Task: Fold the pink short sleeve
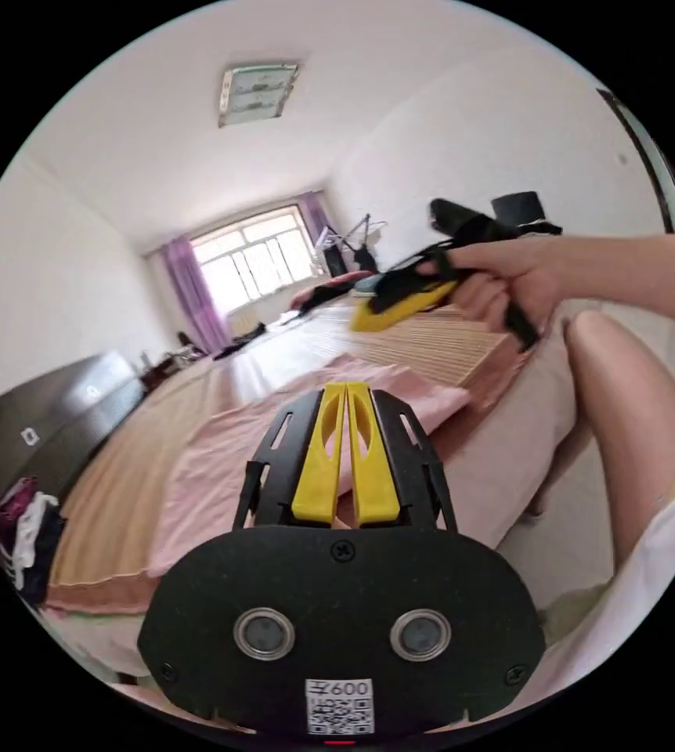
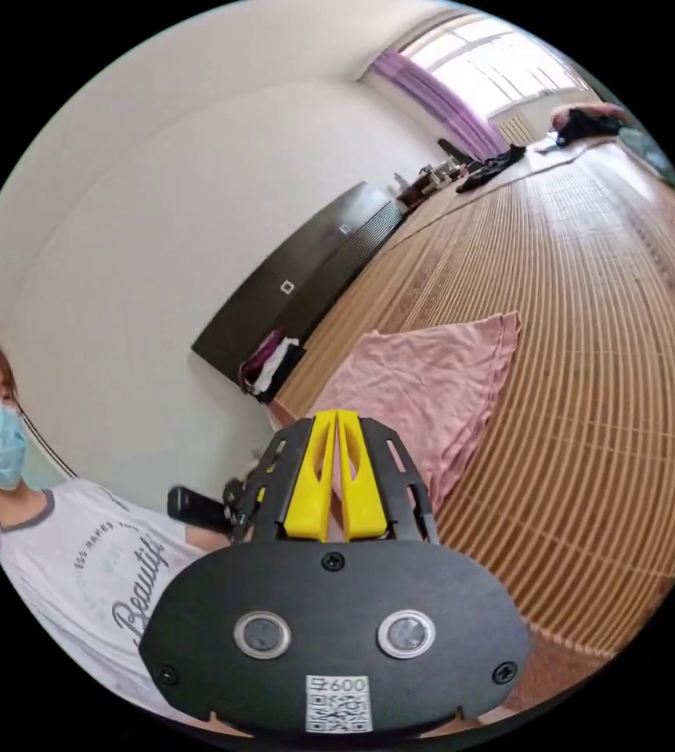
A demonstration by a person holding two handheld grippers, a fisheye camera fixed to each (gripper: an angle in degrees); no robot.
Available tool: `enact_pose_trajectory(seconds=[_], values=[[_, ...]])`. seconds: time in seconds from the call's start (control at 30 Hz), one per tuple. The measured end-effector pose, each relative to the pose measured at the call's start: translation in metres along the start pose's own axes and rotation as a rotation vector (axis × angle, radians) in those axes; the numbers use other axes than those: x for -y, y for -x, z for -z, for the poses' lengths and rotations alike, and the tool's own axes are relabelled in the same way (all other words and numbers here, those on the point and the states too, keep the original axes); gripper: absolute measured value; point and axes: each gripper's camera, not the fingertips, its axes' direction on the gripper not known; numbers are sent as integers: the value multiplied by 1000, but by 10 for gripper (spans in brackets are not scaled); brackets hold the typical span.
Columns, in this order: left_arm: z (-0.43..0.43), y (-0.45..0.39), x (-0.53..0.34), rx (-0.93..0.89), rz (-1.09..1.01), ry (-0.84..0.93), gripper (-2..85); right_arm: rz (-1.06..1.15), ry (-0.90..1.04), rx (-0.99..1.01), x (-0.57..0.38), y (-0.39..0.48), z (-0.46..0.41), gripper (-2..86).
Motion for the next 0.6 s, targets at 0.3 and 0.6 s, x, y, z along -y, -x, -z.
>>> enact_pose_trajectory(seconds=[0.3,0.6], values=[[-66,-39,19,-88,-23,203,4,-10,567,-50,131,-87,-62,-8],[-63,-32,30,-124,-16,162,3,-117,66,-317,246,-124,37,-9]])
